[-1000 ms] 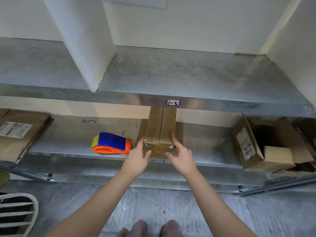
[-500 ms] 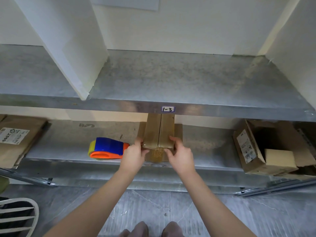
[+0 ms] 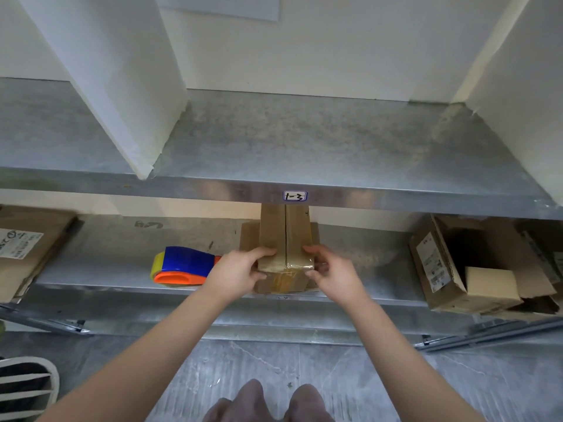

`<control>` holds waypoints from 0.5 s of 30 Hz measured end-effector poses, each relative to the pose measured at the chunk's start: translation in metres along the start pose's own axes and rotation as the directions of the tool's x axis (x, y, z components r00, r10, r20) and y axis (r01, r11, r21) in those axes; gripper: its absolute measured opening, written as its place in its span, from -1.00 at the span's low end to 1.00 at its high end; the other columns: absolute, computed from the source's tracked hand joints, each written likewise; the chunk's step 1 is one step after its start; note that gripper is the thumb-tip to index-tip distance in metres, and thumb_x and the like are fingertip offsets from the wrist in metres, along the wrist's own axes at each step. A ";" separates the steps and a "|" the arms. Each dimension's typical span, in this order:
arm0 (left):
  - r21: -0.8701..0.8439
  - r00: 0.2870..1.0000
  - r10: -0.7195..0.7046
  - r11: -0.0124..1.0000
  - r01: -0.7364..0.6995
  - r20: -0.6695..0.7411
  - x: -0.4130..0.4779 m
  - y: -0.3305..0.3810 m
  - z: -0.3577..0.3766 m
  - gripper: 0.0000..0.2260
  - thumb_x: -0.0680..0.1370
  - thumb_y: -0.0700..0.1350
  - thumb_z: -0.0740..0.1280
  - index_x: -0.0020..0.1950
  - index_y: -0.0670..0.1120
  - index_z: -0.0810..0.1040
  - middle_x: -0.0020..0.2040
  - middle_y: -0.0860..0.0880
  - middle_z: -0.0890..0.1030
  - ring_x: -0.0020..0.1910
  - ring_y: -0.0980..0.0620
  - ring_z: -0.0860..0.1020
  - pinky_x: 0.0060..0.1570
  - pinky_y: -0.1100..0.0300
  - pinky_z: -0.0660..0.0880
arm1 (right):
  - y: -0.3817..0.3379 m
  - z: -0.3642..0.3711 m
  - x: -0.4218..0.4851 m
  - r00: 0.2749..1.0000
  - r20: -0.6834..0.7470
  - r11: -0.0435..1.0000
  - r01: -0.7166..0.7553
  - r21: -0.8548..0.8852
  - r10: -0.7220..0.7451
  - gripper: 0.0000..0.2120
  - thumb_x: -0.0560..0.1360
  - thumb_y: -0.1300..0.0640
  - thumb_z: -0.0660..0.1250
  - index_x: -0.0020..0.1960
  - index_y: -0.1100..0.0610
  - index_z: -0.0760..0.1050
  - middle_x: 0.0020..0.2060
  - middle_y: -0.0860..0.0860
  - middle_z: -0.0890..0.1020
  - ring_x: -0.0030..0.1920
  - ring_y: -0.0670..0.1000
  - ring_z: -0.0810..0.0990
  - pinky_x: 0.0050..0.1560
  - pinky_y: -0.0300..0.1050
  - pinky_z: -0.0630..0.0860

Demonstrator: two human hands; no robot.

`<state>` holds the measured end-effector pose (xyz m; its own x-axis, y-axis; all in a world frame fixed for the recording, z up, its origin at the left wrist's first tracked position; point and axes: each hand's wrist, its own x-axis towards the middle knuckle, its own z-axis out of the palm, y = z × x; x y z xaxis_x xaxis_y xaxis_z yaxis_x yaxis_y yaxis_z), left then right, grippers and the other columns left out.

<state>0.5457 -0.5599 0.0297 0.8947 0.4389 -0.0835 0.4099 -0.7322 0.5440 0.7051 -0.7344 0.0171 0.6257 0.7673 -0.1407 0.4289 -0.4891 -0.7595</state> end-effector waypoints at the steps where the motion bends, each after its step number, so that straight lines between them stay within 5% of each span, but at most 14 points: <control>1: -0.024 1.000 -0.001 1.000 0.000 -0.021 -0.001 -0.002 0.004 -0.52 0.45 -0.11 0.47 0.32 0.19 0.47 -0.19 0.15 0.51 -0.16 0.10 0.54 -0.04 0.16 0.52 | 0.002 0.005 -0.003 0.999 -0.040 1.000 -0.012 0.009 0.012 -0.55 0.45 0.21 0.46 0.27 -0.11 0.50 -0.05 -0.10 0.66 -0.10 -0.17 0.64 0.08 -0.31 0.55; 6: -0.230 0.991 -0.094 0.971 0.069 -0.100 -0.002 -0.004 0.017 -0.54 0.42 -0.17 0.50 0.28 0.11 0.54 0.24 0.01 0.46 0.22 0.06 0.44 0.31 0.21 0.36 | 0.002 0.013 -0.003 0.999 -0.042 0.994 -0.029 0.103 0.034 -0.51 0.41 0.11 0.52 0.28 -0.14 0.50 0.01 -0.13 0.66 -0.03 -0.15 0.64 0.12 -0.29 0.53; 15: -0.449 0.987 -0.156 0.884 0.129 -0.024 -0.014 0.002 0.024 -0.46 0.40 -0.12 0.53 0.33 0.20 0.49 0.41 -0.05 0.40 0.43 0.03 0.34 0.42 0.12 0.30 | 0.006 0.008 -0.008 0.997 -0.061 0.990 -0.040 0.134 0.049 -0.54 0.35 0.12 0.56 0.16 -0.17 0.51 -0.04 -0.20 0.65 -0.03 -0.15 0.64 0.09 -0.20 0.57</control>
<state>0.5381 -0.5805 0.0120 0.8154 0.5598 -0.1474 0.3977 -0.3567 0.8453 0.6974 -0.7398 0.0088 0.6845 0.7158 -0.1386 0.3120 -0.4594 -0.8316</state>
